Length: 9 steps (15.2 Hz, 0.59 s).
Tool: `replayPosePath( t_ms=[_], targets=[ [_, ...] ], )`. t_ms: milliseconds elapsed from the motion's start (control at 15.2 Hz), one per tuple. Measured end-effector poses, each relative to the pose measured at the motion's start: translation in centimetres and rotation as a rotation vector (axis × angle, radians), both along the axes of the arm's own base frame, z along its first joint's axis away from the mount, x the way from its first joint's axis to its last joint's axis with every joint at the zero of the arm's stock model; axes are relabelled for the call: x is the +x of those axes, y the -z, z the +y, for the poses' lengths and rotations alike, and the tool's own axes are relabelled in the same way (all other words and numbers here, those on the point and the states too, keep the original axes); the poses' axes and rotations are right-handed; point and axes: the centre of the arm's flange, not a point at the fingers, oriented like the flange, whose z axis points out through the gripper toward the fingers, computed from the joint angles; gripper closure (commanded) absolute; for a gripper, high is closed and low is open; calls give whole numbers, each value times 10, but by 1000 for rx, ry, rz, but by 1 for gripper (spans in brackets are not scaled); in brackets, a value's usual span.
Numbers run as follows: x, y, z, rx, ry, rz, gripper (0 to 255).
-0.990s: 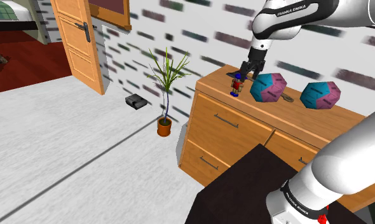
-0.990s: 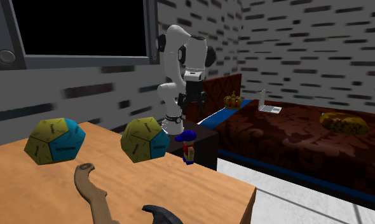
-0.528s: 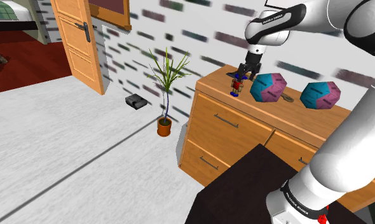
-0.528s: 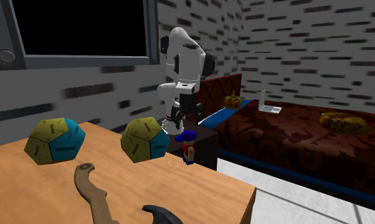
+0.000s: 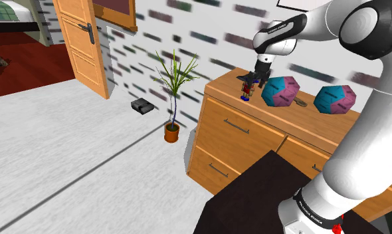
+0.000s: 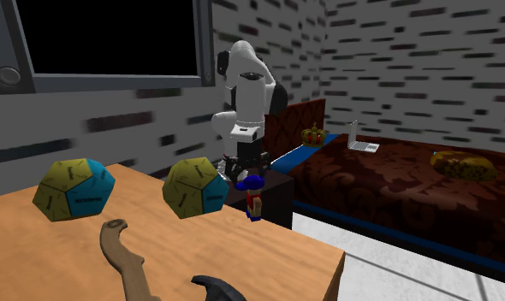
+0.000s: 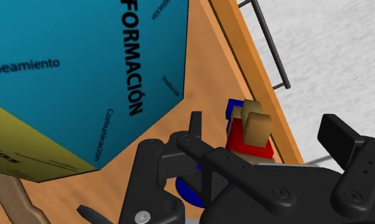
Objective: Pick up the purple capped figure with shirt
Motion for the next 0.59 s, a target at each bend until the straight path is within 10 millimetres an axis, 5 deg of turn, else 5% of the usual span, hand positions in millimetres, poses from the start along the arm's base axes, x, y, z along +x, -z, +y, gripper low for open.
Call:
replayPosePath(
  t_ms=[132, 198, 594],
  targets=[
    [0, 9, 0, 0, 0, 0, 0],
    [0, 12, 0, 0, 0, 0, 255],
    [0, 15, -1, -2, 1, -3, 255]
  ],
)
